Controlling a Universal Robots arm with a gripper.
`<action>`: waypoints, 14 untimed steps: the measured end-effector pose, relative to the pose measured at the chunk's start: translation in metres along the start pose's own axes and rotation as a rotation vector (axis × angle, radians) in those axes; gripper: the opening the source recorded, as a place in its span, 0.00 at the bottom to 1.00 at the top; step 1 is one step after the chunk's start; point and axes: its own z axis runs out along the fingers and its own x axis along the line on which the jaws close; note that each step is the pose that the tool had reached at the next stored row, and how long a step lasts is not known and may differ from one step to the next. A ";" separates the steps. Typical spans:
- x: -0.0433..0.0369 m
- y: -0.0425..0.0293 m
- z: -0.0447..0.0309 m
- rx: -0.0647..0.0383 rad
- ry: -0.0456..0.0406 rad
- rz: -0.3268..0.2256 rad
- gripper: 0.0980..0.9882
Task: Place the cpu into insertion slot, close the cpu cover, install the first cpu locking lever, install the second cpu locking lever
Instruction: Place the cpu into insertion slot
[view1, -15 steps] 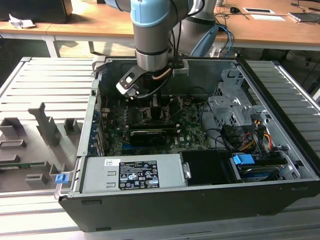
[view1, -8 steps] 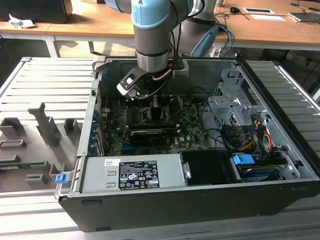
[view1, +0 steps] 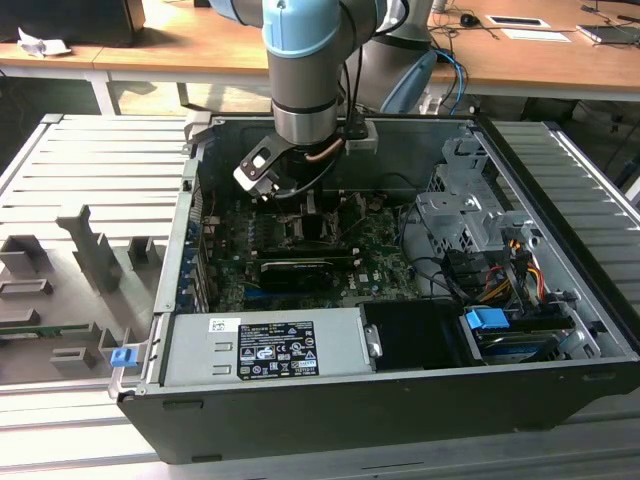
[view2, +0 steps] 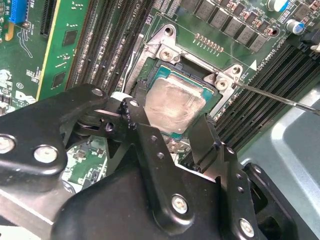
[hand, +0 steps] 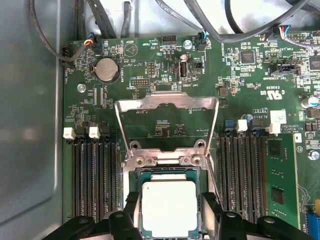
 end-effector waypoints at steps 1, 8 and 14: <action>0.0000 0.0000 0.0000 0.000 0.0001 0.000 0.57; 0.0004 0.0008 -0.0086 0.000 0.0007 0.000 0.41; 0.0004 0.0011 -0.0114 0.000 0.0007 0.000 0.01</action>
